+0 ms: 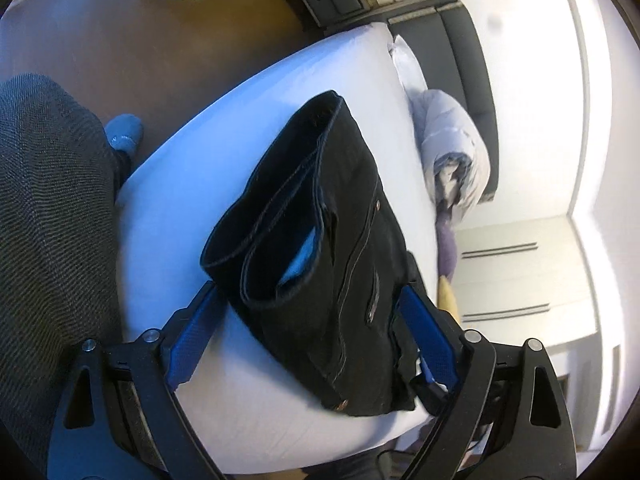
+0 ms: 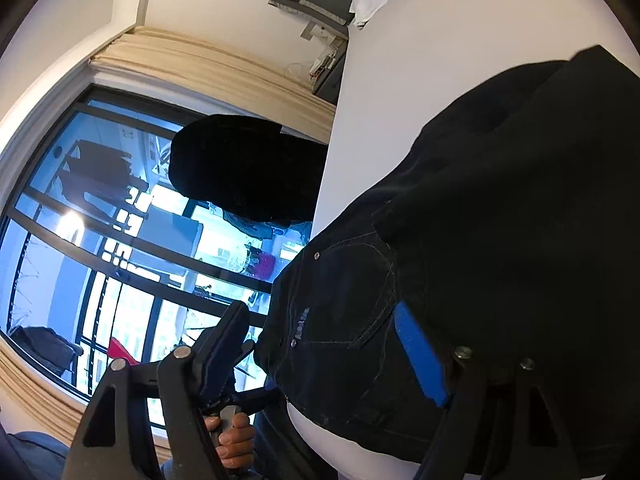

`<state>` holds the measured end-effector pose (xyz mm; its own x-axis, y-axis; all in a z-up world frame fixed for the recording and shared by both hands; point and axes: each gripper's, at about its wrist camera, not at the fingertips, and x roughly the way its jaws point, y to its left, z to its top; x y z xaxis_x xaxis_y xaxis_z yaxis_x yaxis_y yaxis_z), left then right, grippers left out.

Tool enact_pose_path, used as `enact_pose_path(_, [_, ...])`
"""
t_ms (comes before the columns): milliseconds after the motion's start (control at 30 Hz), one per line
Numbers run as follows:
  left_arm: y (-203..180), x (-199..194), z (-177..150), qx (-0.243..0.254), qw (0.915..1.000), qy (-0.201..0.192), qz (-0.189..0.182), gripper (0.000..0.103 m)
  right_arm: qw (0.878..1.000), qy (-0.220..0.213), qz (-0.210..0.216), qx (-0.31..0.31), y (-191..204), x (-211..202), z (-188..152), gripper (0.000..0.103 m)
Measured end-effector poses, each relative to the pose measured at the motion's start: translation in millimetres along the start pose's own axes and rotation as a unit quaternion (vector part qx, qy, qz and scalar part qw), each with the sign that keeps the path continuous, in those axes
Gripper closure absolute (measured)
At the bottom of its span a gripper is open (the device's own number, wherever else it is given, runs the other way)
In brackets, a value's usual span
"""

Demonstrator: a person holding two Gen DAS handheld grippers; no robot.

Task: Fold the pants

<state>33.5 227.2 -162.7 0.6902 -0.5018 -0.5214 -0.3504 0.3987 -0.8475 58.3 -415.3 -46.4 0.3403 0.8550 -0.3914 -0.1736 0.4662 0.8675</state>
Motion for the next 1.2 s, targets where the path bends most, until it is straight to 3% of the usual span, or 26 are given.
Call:
enact_pose_path(67, [5, 3, 3, -0.009, 0.9999, 0.006, -0.008, 0.048, 1.0, -0.001, -0.002, 0.007, -4, 2, -1, 0.025])
enact_pose_path(167, [13, 7, 7, -0.022, 0.9995, 0.019, -0.008, 0.074, 1.0, 0.004, -0.007, 0.009, -9, 2, -1, 0.026])
enact_pose_path(433, [-3, -1, 14, 0.012, 0.9998, 0.013, -0.007, 0.087, 0.999, 0.013, -0.048, 0.017, -11, 10, 9, 0.027])
enact_pose_path(533, [-19, -3, 15, 0.038, 0.9992, 0.009, 0.002, 0.088, 0.997, 0.018, -0.064, 0.029, -16, 15, 14, 0.027])
enact_pose_path(667, [-42, -7, 17, 0.073, 0.9973, 0.004, 0.009, 0.088, 0.991, 0.061, -0.115, 0.036, -26, 33, 12, 0.034])
enact_pose_path(867, [-90, -19, 9, 0.125, 0.9922, -0.002, 0.007, 0.089, 0.99, 0.057, -0.126, 0.018, -23, 35, 4, 0.034])
enact_pose_path(1033, [-162, -17, -1, 0.206, 0.9785, -0.005, 0.004, 0.089, 0.991, 0.049, -0.128, 0.007, -21, 34, 2, 0.032])
enact_pose_path(1100, [-194, -8, -11, 0.246, 0.9692, -0.002, 0.003, 0.089, 0.992, 0.042, -0.117, 0.022, -20, 27, 5, 0.031])
enact_pose_path(1200, [-242, 12, -33, 0.313, 0.9495, 0.008, 0.011, 0.089, 0.995, 0.015, -0.083, 0.047, -18, 1, 14, 0.018])
